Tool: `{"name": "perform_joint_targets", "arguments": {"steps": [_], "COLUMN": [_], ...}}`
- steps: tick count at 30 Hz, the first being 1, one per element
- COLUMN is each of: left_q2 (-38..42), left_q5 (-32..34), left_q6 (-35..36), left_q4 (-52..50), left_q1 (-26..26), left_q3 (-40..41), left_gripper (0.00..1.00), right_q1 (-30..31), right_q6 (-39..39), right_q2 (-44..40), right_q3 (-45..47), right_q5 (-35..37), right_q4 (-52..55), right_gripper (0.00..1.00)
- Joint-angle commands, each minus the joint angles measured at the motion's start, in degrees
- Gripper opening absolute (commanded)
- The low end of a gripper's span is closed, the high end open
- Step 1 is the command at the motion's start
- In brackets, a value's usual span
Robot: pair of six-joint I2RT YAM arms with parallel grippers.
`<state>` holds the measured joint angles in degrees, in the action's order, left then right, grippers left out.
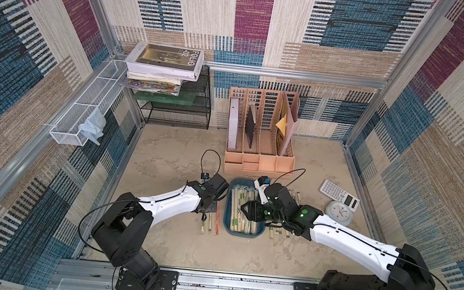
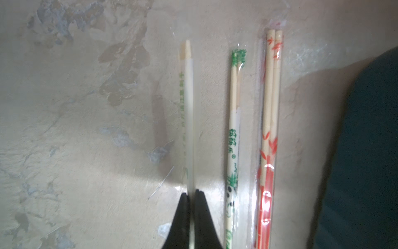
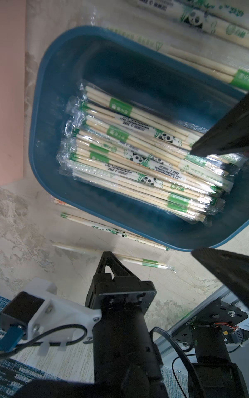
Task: Take the paired disposable chopsticks out of the storage box
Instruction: Place the paired disposable chopsticks at the center of the board.
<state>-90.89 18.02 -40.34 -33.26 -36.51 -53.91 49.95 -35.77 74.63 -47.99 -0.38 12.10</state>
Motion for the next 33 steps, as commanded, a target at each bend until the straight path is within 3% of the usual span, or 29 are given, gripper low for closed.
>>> {"name": "perform_joint_targets", "arguments": {"steps": [1, 6, 17, 20, 24, 33], "left_q2": [-0.84, -1.98, 2.51, 5.34, 9.14, 10.35], "left_q5": [-0.02, -0.65, -1.23, -1.31, -3.78, -9.36], "left_q6": [0.94, 1.37, 1.99, 1.81, 1.8, -0.3], "left_q4": [0.93, 1.01, -0.63, -1.19, -1.53, -0.76], "left_q1": [0.15, 0.21, 0.24, 0.26, 0.18, -2.91], "left_q3": [-0.49, -1.29, -1.81, -1.88, -2.7, -7.28], "left_gripper": [0.02, 0.08, 0.33, 0.5, 0.64, 0.66], "right_q1": [0.19, 0.13, -0.09, -0.33, -1.28, -5.28], "right_q6": [-0.37, -0.4, -0.2, -0.05, 0.11, 0.69], "right_q2": [-0.31, 0.05, 0.17, -0.18, -0.54, -3.43], "right_q3": [0.17, 0.23, -0.13, -0.09, 0.14, 2.97], "right_q5": [0.95, 1.15, 1.6, 1.7, 1.8, 0.73], "right_q4": [-0.58, -0.6, -0.39, -0.28, 0.03, -0.37], "right_gripper": [0.7, 0.7, 0.7, 0.7, 0.7, 0.71]}}
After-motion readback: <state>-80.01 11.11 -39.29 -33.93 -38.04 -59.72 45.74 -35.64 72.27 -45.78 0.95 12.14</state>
